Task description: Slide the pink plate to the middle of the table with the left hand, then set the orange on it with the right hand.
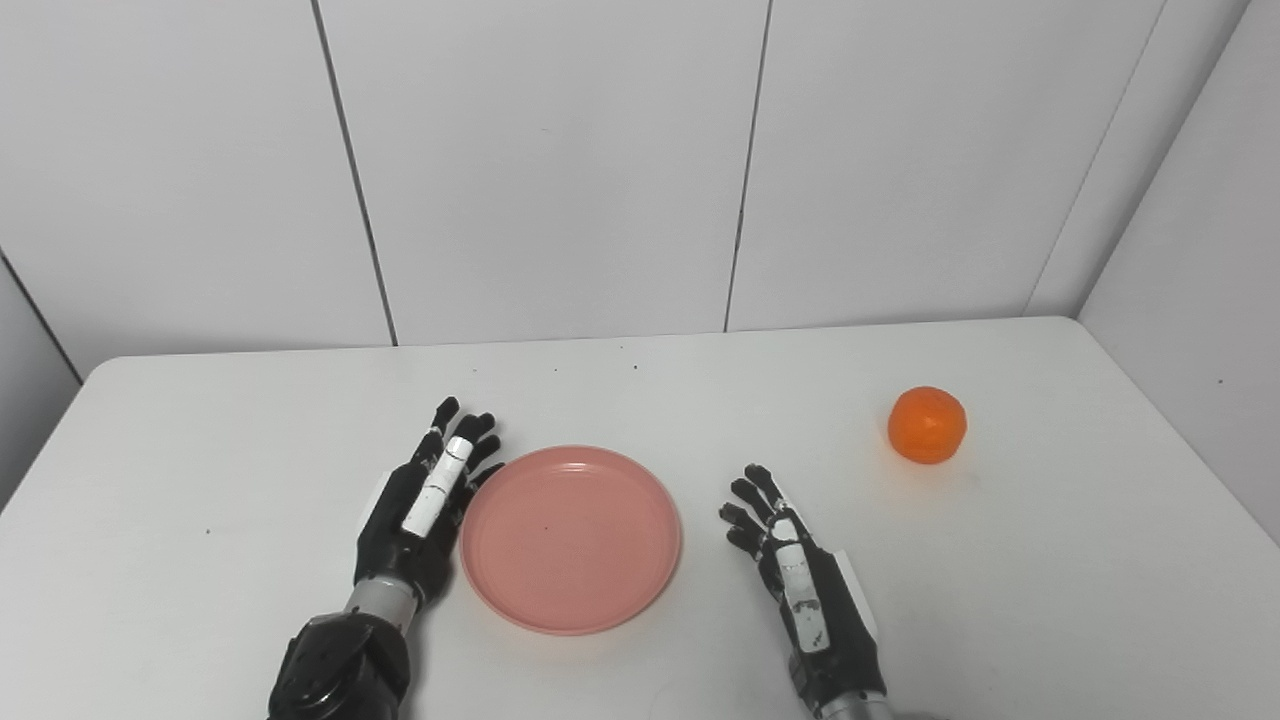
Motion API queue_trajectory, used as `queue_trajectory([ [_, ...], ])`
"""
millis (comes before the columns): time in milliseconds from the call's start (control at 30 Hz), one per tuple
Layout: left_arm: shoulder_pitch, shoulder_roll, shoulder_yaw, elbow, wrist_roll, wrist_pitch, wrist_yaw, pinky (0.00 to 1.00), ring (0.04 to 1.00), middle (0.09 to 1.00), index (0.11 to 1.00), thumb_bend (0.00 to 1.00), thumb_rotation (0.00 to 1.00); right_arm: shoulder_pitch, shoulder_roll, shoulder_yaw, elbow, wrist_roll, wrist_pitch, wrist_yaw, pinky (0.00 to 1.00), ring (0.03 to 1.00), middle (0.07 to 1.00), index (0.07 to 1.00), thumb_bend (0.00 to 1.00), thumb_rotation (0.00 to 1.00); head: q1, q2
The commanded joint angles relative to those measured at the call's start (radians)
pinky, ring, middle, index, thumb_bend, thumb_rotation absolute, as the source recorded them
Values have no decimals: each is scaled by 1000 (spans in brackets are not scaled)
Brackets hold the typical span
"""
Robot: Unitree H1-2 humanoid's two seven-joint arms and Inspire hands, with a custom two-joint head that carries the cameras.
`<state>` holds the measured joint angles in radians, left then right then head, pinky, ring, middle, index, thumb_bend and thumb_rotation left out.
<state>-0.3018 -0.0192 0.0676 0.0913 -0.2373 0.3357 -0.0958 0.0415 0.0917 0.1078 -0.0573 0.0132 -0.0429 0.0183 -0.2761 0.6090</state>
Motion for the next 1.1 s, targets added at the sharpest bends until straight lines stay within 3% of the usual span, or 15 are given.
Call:
queue_trajectory([
  [0, 12, 2, -1, 14, 4, -4, 3, 832, 901, 899, 1000, 818, 597, 39, 19, 16, 58, 2, 21, 5, 892, 874, 915, 926, 798, 998, 0, 0],
  [167, 9, 2, -1, 16, 0, -3, -3, 860, 911, 907, 1000, 832, 596, 34, 7, 12, 43, -54, -12, -25, 885, 870, 905, 928, 721, 908, 15, 1],
  [333, 2, 3, -2, 31, 9, -8, 4, 835, 899, 895, 1000, 818, 600, 26, 1, 3, -8, -154, -37, -77, 861, 853, 867, 891, 760, 928, 22, -2],
  [567, -11, 8, -1, 46, 6, -10, 2, 812, 895, 892, 1000, 815, 601, -5, 4, -8, -91, -247, -33, -125, 807, 823, 799, 840, 723, 848, 8, -7],
  [667, -15, 9, -1, 52, 2, -13, -6, 826, 900, 897, 1000, 814, 601, -31, -20, -8, -130, -312, -15, -127, 798, 819, 808, 849, 740, 878, -3, -10],
  [767, -17, 7, -3, 58, 2, -16, -9, 833, 902, 900, 1000, 794, 599, -60, -51, -14, -166, -375, 11, -120, 803, 809, 800, 842, 694, 885, -5, -10],
  [967, -17, -1, -7, 64, 1, -20, -13, 843, 903, 902, 1000, 799, 589, -110, -92, -54, -216, -351, 78, -85, 672, 723, 735, 767, 729, 779, -11, -11],
  [1067, -17, -4, -9, 68, 5, -25, -14, 830, 898, 896, 1000, 798, 592, -130, -116, -67, -238, -361, 109, -73, 664, 704, 683, 730, 759, 793, -10, -12],
])
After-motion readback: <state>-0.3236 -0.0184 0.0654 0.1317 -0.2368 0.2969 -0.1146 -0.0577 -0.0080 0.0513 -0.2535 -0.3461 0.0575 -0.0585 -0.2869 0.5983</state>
